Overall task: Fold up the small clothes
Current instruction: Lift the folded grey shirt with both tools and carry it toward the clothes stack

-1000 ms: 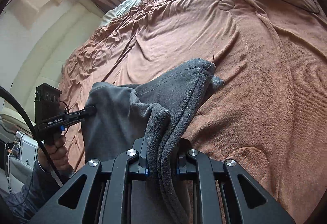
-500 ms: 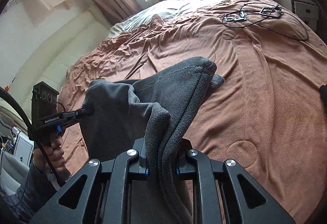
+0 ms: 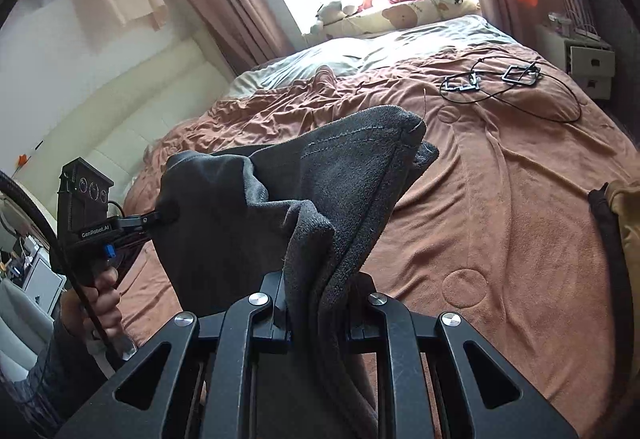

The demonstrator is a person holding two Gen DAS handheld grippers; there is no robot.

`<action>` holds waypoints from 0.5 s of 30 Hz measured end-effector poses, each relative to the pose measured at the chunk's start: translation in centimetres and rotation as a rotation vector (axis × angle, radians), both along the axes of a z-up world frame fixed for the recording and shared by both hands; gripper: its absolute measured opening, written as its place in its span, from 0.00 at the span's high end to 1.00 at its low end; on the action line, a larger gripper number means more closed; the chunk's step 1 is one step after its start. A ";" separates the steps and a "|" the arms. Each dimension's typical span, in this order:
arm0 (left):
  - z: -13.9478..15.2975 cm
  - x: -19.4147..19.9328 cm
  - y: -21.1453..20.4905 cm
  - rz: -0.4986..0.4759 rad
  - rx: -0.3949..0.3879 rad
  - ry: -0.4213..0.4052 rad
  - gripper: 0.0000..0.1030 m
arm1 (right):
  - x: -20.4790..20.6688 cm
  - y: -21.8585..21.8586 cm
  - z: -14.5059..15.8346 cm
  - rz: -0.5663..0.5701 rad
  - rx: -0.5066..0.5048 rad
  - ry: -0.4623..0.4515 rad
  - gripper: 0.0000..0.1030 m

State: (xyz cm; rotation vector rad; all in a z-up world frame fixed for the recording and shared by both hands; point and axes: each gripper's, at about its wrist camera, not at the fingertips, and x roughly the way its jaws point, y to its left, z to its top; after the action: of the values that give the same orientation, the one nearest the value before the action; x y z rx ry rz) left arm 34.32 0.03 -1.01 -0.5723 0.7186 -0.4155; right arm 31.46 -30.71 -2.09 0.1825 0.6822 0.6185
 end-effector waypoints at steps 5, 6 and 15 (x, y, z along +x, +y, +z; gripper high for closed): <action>2.0 -2.7 -0.5 -0.002 -0.005 -0.044 0.91 | -3.2 -0.7 1.3 -0.002 -0.003 -0.042 0.88; 2.4 -3.2 -0.6 -0.002 -0.007 -0.052 0.91 | -3.7 -0.8 1.7 -0.002 -0.003 -0.051 0.88; 5.5 -7.9 -2.0 -0.024 -0.011 -0.127 0.91 | -9.0 -2.1 4.2 -0.026 -0.006 -0.132 0.88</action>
State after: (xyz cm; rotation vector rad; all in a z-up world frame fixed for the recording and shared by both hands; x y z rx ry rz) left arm 26.41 -1.97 4.51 -0.5427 0.6028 -0.4744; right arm 22.45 -32.86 2.13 0.1434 0.5537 0.5983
